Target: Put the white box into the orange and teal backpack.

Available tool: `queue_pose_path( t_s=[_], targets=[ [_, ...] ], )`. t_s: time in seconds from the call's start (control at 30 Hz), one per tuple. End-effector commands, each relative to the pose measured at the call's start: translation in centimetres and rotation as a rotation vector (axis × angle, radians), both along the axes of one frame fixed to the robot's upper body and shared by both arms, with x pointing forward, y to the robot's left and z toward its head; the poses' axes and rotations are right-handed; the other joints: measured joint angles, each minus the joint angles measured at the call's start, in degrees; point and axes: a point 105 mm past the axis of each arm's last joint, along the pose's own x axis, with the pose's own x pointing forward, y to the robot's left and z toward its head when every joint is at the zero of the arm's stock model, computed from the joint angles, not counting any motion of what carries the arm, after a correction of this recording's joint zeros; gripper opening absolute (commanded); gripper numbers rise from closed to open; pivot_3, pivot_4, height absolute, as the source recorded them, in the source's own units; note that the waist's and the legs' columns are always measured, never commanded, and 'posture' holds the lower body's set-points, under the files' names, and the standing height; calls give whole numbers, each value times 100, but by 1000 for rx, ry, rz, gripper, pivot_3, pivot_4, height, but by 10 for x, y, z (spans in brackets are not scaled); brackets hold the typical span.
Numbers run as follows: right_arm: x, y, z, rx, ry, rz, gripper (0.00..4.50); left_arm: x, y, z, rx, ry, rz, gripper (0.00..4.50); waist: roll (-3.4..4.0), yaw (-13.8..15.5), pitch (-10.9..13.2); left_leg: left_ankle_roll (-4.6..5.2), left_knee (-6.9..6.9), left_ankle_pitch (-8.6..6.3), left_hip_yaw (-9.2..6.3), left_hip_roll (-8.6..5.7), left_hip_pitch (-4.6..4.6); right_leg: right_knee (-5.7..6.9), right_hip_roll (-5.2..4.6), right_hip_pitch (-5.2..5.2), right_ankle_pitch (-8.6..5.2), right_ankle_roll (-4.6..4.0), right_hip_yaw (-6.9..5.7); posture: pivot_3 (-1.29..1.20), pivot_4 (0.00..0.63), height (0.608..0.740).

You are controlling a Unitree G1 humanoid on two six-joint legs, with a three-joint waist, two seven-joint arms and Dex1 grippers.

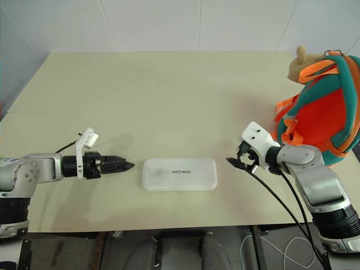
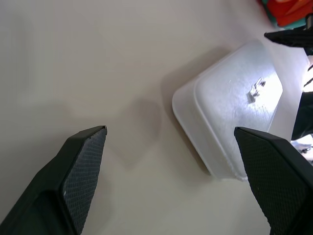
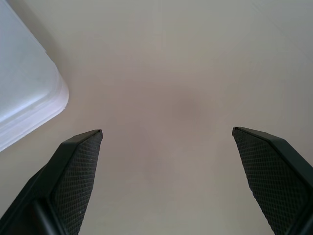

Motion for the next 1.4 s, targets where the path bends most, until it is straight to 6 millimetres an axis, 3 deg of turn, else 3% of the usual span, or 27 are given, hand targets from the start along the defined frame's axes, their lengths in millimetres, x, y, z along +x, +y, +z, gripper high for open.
queue_pose_path(
  t_s=[0.03, 0.7, 1.07, 1.4],
  targets=[
    [3, 0, 11, 13, -47, -4, 4500, -8, -1, -6, 6, 103, -7, 4459, 0, -3, 0, 0, 0, 0, 0, 0, 0, 0, 0, 0, 0, 0, 0, 0, 150, 740],
    [1, 16, 4, 46, -36, 21, 4500, -12, -37, -12, -271, 301, -53, 4459, -1, 34, -1, 0, 6, 0, -3, -4, 2, 2, -2, 6, 1, 2, 0, 0, 150, 740],
    [1, 19, 3, 52, -36, 28, 4500, 11, -38, -18, -301, 242, 10, 4459, -2, 34, -2, -3, 9, 16, -7, -7, 8, 7, -3, 12, 8, 8, -1, 0, 150, 740],
    [1, 22, 3, 57, -38, 32, 4500, -7, -52, -21, -308, 334, -104, 4459, -2, 31, -2, 0, 9, 27, -8, -10, 8, 1, -5, 15, 14, 0, 0, 0, 150, 740]
  ],
)
